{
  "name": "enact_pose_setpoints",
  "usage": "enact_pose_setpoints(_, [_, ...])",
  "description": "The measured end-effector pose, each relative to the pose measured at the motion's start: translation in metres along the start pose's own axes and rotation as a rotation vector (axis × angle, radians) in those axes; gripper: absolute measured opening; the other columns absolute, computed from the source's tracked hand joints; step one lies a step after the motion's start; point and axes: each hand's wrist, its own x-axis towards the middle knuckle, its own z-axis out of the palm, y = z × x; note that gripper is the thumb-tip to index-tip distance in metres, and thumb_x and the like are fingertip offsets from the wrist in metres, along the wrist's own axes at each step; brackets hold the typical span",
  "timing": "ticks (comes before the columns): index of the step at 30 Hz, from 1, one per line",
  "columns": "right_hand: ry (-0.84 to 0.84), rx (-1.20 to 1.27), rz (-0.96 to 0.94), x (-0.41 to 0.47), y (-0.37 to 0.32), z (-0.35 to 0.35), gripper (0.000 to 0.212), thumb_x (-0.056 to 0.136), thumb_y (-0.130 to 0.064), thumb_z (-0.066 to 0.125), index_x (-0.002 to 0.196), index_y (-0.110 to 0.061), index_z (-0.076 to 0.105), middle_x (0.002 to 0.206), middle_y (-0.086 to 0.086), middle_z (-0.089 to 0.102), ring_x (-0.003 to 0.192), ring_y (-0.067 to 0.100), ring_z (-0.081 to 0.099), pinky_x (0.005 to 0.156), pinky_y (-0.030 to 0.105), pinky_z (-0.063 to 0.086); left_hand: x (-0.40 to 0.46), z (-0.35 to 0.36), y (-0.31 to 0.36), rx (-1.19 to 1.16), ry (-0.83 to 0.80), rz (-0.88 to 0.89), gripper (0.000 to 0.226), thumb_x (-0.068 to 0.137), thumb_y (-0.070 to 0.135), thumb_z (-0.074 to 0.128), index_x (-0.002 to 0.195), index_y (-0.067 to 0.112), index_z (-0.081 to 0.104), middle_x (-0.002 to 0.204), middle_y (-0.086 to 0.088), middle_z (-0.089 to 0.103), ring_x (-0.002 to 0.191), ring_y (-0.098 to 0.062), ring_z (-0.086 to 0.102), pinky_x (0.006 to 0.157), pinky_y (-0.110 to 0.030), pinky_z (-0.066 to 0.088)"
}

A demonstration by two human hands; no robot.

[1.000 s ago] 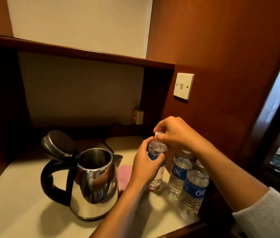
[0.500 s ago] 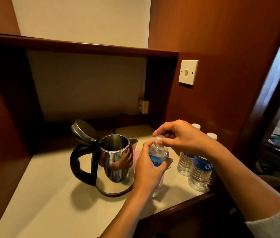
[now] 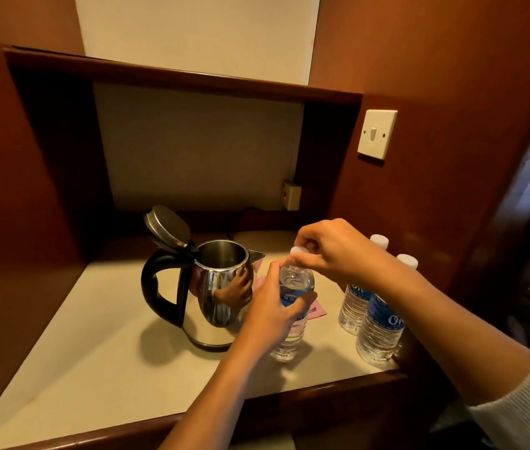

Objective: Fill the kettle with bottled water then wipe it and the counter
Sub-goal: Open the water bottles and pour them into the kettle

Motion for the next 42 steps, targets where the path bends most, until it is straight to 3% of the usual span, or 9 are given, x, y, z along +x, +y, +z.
enact_pose_setpoints(9, [-0.318, 0.125, -0.105, 0.007, 0.006, -0.026, 0.034, 0.095, -0.007, 0.060, 0.119, -0.030, 0.067, 0.124, -0.010, 0.058, 0.116, 0.009, 0.055, 0.095, 0.032, 0.054, -0.001, 0.002, 0.002, 0.036, 0.017, 0.012, 0.048, 0.087, 0.041, 0.073, 0.123, 0.052, 0.043, 0.122, 0.019, 0.060, 0.114, 0.001, 0.059, 0.099, -0.029, 0.051])
enact_pose_setpoints(12, [-0.230, 0.085, -0.037, 0.013, 0.001, -0.025, 0.038, 0.093, -0.037, 0.063, 0.129, -0.025, 0.059, 0.117, -0.005, 0.064, 0.102, 0.009, 0.060, 0.085, 0.028, 0.054, -0.001, 0.004, 0.003, 0.049, 0.012, 0.013, 0.055, 0.082, 0.055, 0.072, 0.127, 0.044, 0.042, 0.124, 0.015, 0.059, 0.114, -0.001, 0.059, 0.099, -0.030, 0.053])
enact_pose_setpoints(14, [-0.146, -0.029, 0.077, 0.019, -0.003, -0.020, 0.050, 0.088, -0.059, 0.060, 0.112, -0.015, 0.066, 0.099, 0.003, 0.068, 0.088, 0.017, 0.064, 0.076, 0.033, 0.055, -0.001, 0.005, 0.004, 0.040, 0.009, -0.007, 0.059, 0.082, 0.055, 0.072, 0.130, 0.043, 0.042, 0.125, 0.015, 0.059, 0.115, -0.002, 0.059, 0.099, -0.030, 0.053])
enact_pose_setpoints(21, [-0.416, 0.073, -0.065, 0.020, -0.003, -0.034, 0.020, 0.094, -0.019, 0.063, 0.112, -0.028, 0.064, 0.100, -0.014, 0.060, 0.094, 0.007, 0.060, 0.075, 0.022, 0.051, -0.002, 0.002, 0.007, 0.032, 0.007, -0.030, 0.048, 0.088, 0.038, 0.073, 0.126, 0.044, 0.043, 0.120, 0.020, 0.059, 0.110, 0.008, 0.058, 0.091, -0.019, 0.049])
enact_pose_setpoints(24, [-0.335, 0.082, 0.009, 0.022, -0.004, -0.034, 0.028, 0.097, -0.041, 0.057, 0.117, -0.022, 0.064, 0.103, -0.006, 0.062, 0.094, 0.010, 0.060, 0.076, 0.024, 0.048, -0.003, 0.003, 0.008, 0.032, 0.003, -0.023, 0.054, 0.083, 0.046, 0.073, 0.128, 0.040, 0.044, 0.120, 0.017, 0.061, 0.111, 0.002, 0.060, 0.097, -0.027, 0.052])
enact_pose_setpoints(27, [-0.236, -0.021, 0.123, 0.027, -0.004, -0.027, 0.068, 0.094, -0.066, 0.038, 0.088, -0.007, 0.070, 0.081, 0.006, 0.071, 0.074, 0.018, 0.066, 0.066, 0.027, 0.048, -0.002, 0.003, 0.008, 0.031, 0.012, -0.035, 0.055, 0.086, 0.039, 0.074, 0.131, 0.039, 0.043, 0.121, 0.017, 0.059, 0.114, 0.002, 0.058, 0.100, -0.028, 0.050])
enact_pose_setpoints(29, [-0.259, -0.049, 0.134, 0.028, -0.006, -0.022, 0.067, 0.090, -0.068, 0.046, 0.080, -0.005, 0.070, 0.072, 0.007, 0.072, 0.070, 0.019, 0.070, 0.067, 0.028, 0.053, -0.002, 0.003, 0.010, 0.028, 0.011, -0.052, 0.052, 0.087, 0.034, 0.074, 0.127, 0.046, 0.043, 0.120, 0.020, 0.060, 0.112, 0.004, 0.059, 0.096, -0.024, 0.050])
enact_pose_setpoints(35, [-0.311, -0.029, -0.064, 0.026, -0.006, -0.032, 0.009, 0.088, -0.029, 0.073, 0.094, -0.027, 0.067, 0.085, -0.012, 0.062, 0.081, 0.008, 0.060, 0.060, 0.020, 0.042, -0.002, 0.003, 0.013, 0.062, 0.017, -0.082, 0.050, 0.087, 0.037, 0.074, 0.125, 0.044, 0.043, 0.121, 0.018, 0.061, 0.112, 0.001, 0.060, 0.093, -0.025, 0.052])
enact_pose_setpoints(42, [-0.230, 0.247, -0.081, 0.029, 0.010, -0.050, 0.022, 0.087, -0.016, 0.073, 0.098, -0.035, 0.071, 0.110, -0.011, 0.065, 0.099, 0.008, 0.063, 0.079, 0.025, 0.054, -0.004, 0.003, 0.021, 0.103, 0.016, -0.086, 0.051, 0.086, 0.037, 0.074, 0.127, 0.043, 0.042, 0.119, 0.020, 0.059, 0.108, 0.004, 0.060, 0.084, -0.015, 0.048])
